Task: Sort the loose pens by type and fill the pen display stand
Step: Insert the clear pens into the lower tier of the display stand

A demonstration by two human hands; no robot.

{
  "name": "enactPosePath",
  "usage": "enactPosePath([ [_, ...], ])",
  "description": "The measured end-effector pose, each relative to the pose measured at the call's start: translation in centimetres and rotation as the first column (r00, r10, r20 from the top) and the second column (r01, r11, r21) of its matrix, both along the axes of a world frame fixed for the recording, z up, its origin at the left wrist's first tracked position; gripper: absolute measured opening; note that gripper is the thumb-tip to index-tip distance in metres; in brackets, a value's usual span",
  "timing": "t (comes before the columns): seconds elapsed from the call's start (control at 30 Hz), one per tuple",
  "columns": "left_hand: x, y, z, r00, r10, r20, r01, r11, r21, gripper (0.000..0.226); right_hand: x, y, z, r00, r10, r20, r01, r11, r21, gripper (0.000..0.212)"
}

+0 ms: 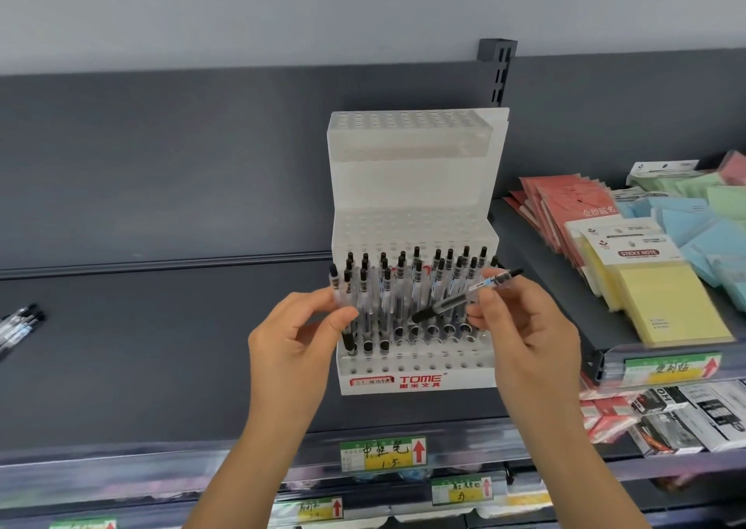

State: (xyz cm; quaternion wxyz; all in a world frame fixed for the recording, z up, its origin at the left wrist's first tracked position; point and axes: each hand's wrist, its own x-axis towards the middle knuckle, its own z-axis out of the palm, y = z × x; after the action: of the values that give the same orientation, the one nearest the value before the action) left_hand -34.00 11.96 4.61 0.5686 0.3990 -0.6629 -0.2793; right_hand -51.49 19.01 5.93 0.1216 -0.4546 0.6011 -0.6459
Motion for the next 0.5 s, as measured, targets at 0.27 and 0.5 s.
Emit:
enactPosePath([
  [0.27,0.2,0.2,-1.2,0.996,0.029,0.079,-0.036,0.995,0.089,0.032,0.6,-1.1,0.5,0.971,-0.001,-0.241,0.007,1.000,0.024,0.008],
  [0.5,0.3,0.7,-1.6,0.965,0.059,0.257,-0.081,0.994,0.077,0.020,0.6,-1.9,1.1,0.957,0.030,-0.288,-0.019,0.999,0.042,0.014],
])
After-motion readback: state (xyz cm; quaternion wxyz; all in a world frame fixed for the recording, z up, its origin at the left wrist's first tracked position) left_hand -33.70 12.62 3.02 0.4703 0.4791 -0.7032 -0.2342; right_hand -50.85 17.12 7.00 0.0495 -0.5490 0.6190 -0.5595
